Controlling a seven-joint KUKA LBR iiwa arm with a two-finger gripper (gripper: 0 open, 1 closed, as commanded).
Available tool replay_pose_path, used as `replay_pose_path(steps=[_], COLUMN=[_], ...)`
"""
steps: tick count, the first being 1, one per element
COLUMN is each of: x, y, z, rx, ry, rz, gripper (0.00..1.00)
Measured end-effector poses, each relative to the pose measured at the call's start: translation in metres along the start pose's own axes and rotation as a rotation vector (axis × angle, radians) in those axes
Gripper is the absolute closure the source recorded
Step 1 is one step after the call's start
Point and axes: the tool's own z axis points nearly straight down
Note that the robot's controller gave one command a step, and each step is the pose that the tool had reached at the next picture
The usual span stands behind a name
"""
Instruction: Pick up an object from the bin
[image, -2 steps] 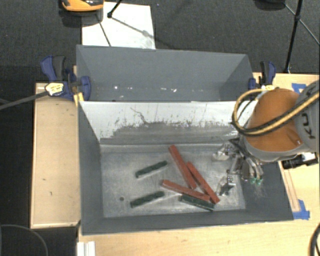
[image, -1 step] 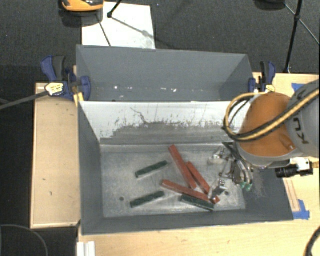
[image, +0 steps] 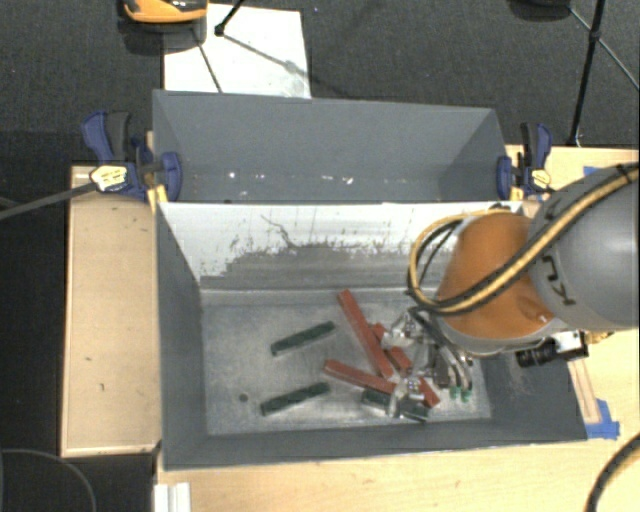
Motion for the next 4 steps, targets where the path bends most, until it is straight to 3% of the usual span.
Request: replay_pose_path(steps=[1, 2, 4], x=[-0.0037, -0.0133, -0.0117], y=[0.0056, 0.0061, 0.0065], z=[0.0422, 0.0497, 0.0473], rx=[-0.005, -0.015, -0.015], ry=[-0.018, -0.038, -0.036], rz=[0.196, 0.313, 0.343], gripper=[0.0, 1.0, 1.0])
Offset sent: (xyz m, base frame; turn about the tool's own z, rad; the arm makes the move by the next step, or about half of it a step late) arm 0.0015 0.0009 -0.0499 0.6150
